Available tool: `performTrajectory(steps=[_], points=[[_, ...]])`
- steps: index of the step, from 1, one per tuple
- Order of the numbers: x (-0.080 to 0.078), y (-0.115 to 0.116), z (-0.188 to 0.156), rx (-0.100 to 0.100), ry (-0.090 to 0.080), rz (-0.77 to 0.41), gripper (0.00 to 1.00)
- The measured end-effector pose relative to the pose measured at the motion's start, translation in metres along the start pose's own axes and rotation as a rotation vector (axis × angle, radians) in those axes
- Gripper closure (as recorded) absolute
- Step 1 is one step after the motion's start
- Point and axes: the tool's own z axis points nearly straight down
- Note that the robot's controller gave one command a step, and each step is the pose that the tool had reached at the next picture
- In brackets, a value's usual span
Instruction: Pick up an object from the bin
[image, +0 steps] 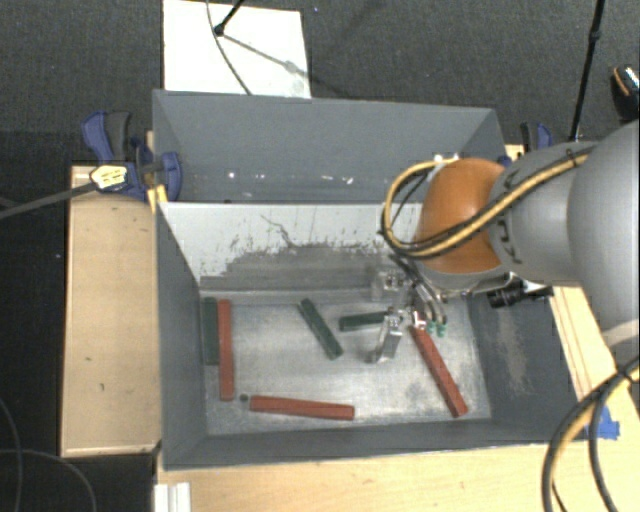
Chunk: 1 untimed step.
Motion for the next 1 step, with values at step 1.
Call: performTrajectory(steps=[1], points=[[0.0005, 0.0006, -0.0009, 0.0, 0.0, -0.005, 1.0]])
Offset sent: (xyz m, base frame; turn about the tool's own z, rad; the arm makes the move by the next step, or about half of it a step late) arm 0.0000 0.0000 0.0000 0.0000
